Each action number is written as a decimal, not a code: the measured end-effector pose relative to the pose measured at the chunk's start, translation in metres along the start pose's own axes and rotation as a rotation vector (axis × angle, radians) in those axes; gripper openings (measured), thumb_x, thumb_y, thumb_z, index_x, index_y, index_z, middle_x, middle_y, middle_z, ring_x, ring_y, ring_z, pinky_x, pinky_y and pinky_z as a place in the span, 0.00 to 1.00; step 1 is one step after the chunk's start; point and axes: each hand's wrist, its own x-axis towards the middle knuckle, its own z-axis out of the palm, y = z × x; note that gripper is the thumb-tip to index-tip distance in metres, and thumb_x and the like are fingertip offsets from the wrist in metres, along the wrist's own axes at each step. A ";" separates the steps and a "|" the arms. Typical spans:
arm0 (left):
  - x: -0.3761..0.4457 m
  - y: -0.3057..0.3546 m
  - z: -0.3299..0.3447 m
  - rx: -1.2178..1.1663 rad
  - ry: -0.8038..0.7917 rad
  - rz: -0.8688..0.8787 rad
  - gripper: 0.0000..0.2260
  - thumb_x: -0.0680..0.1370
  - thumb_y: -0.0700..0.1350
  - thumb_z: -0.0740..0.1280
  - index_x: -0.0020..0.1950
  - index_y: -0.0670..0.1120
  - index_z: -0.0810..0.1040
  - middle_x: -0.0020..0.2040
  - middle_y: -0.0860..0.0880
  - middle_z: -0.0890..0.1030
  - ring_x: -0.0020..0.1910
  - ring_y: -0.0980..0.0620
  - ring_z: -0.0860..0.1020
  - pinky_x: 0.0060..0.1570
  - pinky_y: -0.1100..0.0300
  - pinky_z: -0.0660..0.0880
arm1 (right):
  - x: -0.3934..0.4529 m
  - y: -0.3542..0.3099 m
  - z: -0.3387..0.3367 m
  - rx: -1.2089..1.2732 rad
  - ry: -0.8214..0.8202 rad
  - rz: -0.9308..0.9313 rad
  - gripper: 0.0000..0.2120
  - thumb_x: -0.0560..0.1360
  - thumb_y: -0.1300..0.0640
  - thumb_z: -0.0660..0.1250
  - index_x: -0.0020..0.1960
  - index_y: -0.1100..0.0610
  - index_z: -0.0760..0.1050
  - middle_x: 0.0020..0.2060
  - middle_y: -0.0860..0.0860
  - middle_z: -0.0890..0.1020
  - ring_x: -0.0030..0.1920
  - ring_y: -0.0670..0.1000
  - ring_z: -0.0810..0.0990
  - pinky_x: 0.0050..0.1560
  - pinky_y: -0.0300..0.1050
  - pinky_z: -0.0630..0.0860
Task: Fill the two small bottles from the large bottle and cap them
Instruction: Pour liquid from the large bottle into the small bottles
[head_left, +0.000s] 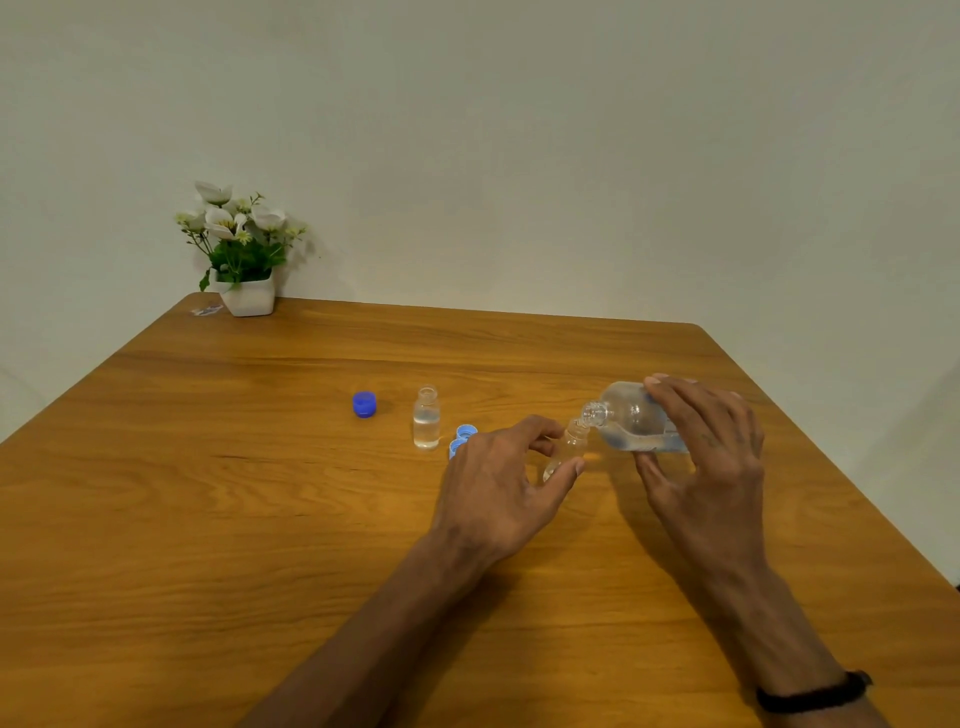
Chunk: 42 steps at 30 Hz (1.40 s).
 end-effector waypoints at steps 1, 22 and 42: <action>0.000 0.000 0.000 0.000 -0.002 0.000 0.20 0.77 0.65 0.69 0.63 0.57 0.80 0.55 0.61 0.86 0.28 0.61 0.81 0.44 0.53 0.82 | 0.000 0.000 0.000 0.000 0.002 -0.001 0.38 0.65 0.67 0.84 0.74 0.59 0.76 0.70 0.54 0.80 0.72 0.57 0.74 0.70 0.70 0.70; 0.000 0.001 0.000 0.007 -0.002 -0.002 0.19 0.77 0.65 0.70 0.63 0.57 0.81 0.54 0.61 0.86 0.27 0.61 0.79 0.42 0.54 0.82 | 0.000 0.001 0.000 -0.007 0.000 -0.014 0.38 0.66 0.66 0.84 0.74 0.60 0.76 0.69 0.56 0.81 0.72 0.59 0.75 0.69 0.71 0.71; 0.000 0.001 0.000 -0.017 -0.007 -0.005 0.19 0.76 0.65 0.69 0.63 0.56 0.81 0.53 0.61 0.86 0.28 0.60 0.80 0.43 0.53 0.82 | 0.001 0.000 -0.001 0.000 0.006 -0.014 0.37 0.67 0.66 0.83 0.74 0.60 0.76 0.69 0.55 0.80 0.72 0.58 0.74 0.69 0.71 0.71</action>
